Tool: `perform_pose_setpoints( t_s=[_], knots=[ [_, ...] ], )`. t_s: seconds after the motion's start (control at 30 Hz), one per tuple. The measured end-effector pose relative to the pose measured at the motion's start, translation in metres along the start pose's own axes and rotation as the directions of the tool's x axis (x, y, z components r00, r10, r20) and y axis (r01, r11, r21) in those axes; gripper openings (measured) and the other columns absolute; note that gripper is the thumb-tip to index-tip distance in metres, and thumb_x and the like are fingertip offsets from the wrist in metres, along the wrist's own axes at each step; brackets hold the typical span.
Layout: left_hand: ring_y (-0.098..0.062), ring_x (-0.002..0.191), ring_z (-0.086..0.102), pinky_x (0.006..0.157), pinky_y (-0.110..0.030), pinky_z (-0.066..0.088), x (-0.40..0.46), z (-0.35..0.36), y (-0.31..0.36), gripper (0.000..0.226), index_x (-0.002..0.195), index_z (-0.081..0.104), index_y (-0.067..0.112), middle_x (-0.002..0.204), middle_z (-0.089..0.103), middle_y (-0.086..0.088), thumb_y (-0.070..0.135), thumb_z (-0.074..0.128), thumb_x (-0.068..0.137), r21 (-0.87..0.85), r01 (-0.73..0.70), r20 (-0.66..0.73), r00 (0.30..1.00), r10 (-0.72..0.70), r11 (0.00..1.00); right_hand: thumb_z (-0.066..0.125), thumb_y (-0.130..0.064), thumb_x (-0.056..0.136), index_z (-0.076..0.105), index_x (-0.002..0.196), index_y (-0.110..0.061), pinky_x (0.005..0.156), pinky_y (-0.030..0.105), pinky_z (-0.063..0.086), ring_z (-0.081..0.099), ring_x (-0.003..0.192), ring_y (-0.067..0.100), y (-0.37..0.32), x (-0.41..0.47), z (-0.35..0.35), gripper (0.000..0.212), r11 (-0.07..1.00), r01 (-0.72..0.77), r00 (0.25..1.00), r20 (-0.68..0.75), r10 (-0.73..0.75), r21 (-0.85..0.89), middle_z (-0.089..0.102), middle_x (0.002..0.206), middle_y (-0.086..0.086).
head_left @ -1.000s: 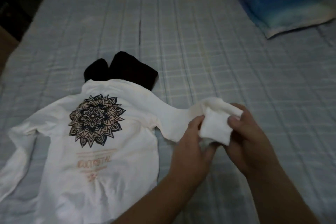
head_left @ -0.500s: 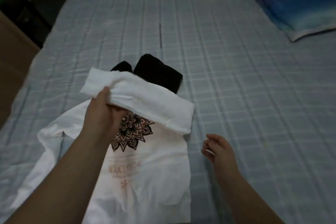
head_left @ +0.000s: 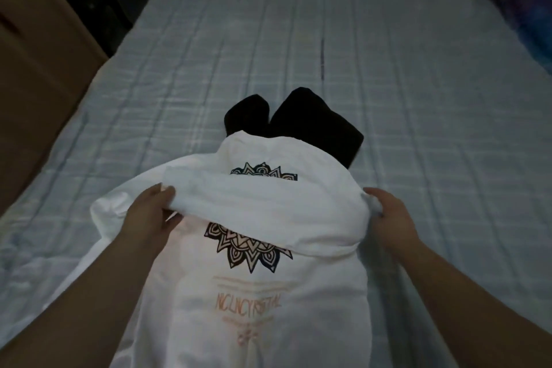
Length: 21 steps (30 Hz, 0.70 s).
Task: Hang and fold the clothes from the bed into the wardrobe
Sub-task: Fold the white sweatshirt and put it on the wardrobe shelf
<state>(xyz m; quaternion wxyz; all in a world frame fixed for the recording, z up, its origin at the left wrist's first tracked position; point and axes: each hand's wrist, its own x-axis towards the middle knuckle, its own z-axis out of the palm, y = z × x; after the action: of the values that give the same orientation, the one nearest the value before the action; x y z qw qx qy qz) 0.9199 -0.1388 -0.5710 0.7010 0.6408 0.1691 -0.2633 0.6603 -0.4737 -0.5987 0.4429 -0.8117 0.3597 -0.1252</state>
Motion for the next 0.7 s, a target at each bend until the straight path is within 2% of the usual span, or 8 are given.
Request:
perform_pose_setpoints(
  t_s=[0.1,0.17,0.3,0.37,0.47,0.53,0.6,0.7],
  knots=[
    [-0.014,0.073,0.060,0.068,-0.031,0.048,0.021,-0.015,0.001,0.006,0.095,0.065,0.023,0.089,0.066,-0.001,0.020,0.067,0.091,0.216,0.001,-0.017,1.000,0.003,0.976,0.052,-0.026,0.067,0.075,0.098,-0.018,0.086,0.028,0.050,0.070,0.095,0.018,0.034,0.035,0.005,0.040,0.944,0.128,0.981,0.181,-0.075,-0.304,0.075,0.097,0.003],
    [-0.014,0.076,0.061,0.069,-0.030,0.047,0.032,-0.018,0.004,0.017,0.099,0.068,0.021,0.090,0.068,0.001,0.034,0.070,0.088,0.376,0.050,0.019,0.998,-0.061,0.925,0.043,-0.028,0.068,0.076,0.095,-0.009,0.083,0.036,0.048,0.069,0.089,0.036,0.057,0.055,0.009,0.047,0.882,0.157,0.970,0.239,-0.052,-0.445,0.074,0.092,0.014],
    [-0.031,0.102,0.066,0.091,-0.048,0.052,0.050,-0.017,0.016,0.067,0.113,0.070,0.007,0.111,0.073,-0.015,0.047,0.088,0.063,0.438,0.160,0.167,0.952,-0.255,0.885,0.050,-0.031,0.066,0.069,0.080,-0.013,0.067,0.029,0.043,0.061,0.075,0.021,0.049,0.064,0.000,0.030,0.939,0.040,0.972,0.232,0.043,-0.341,0.067,0.080,0.003],
    [-0.035,0.090,0.065,0.083,-0.049,0.051,0.064,-0.017,0.018,0.067,0.110,0.069,0.001,0.107,0.068,-0.031,0.042,0.089,0.061,0.483,0.046,0.174,0.974,-0.147,0.874,0.058,-0.019,0.070,0.063,0.075,-0.021,0.068,0.032,0.041,0.057,0.072,0.014,0.041,0.066,-0.013,0.008,0.979,-0.006,0.974,0.222,0.051,-0.202,0.064,0.075,0.003],
    [-0.023,0.063,0.058,0.063,-0.029,0.048,0.075,-0.006,0.032,0.017,0.092,0.069,0.015,0.084,0.064,-0.017,0.028,0.073,0.082,0.534,-0.177,0.043,0.982,0.182,0.827,0.060,-0.016,0.073,0.056,0.070,-0.017,0.061,0.030,0.035,0.044,0.060,0.010,0.021,0.074,-0.035,0.005,0.992,0.001,0.995,0.099,0.012,-0.129,0.054,0.064,0.011],
    [-0.024,0.075,0.058,0.070,-0.033,0.046,0.085,0.000,0.039,0.010,0.088,0.068,0.021,0.086,0.064,-0.008,0.029,0.069,0.083,0.607,-0.264,-0.010,0.941,0.339,0.750,0.052,-0.033,0.067,0.057,0.071,-0.020,0.061,0.027,0.038,0.045,0.057,0.009,0.004,0.086,-0.043,0.015,0.969,0.061,0.998,0.006,-0.061,-0.238,0.054,0.061,0.002],
    [-0.023,0.087,0.057,0.076,-0.031,0.041,0.094,0.006,0.038,0.009,0.098,0.066,0.014,0.093,0.062,-0.008,0.019,0.063,0.091,0.709,-0.292,-0.045,0.890,0.455,0.642,0.043,-0.046,0.065,0.060,0.079,-0.027,0.075,0.035,0.042,0.052,0.067,0.018,-0.008,0.103,-0.045,0.029,0.901,0.122,0.992,0.023,-0.123,-0.417,0.056,0.065,-0.005],
    [-0.030,0.094,0.058,0.077,-0.032,0.036,0.110,0.008,0.023,0.012,0.103,0.062,0.004,0.095,0.061,-0.016,0.010,0.057,0.094,0.819,-0.242,-0.049,0.875,0.482,0.520,0.032,-0.057,0.071,0.060,0.091,-0.032,0.091,0.045,0.039,0.055,0.092,0.028,-0.005,0.118,-0.021,0.043,0.752,0.039,0.992,0.118,0.052,-0.658,0.052,0.076,-0.012]
  ],
)
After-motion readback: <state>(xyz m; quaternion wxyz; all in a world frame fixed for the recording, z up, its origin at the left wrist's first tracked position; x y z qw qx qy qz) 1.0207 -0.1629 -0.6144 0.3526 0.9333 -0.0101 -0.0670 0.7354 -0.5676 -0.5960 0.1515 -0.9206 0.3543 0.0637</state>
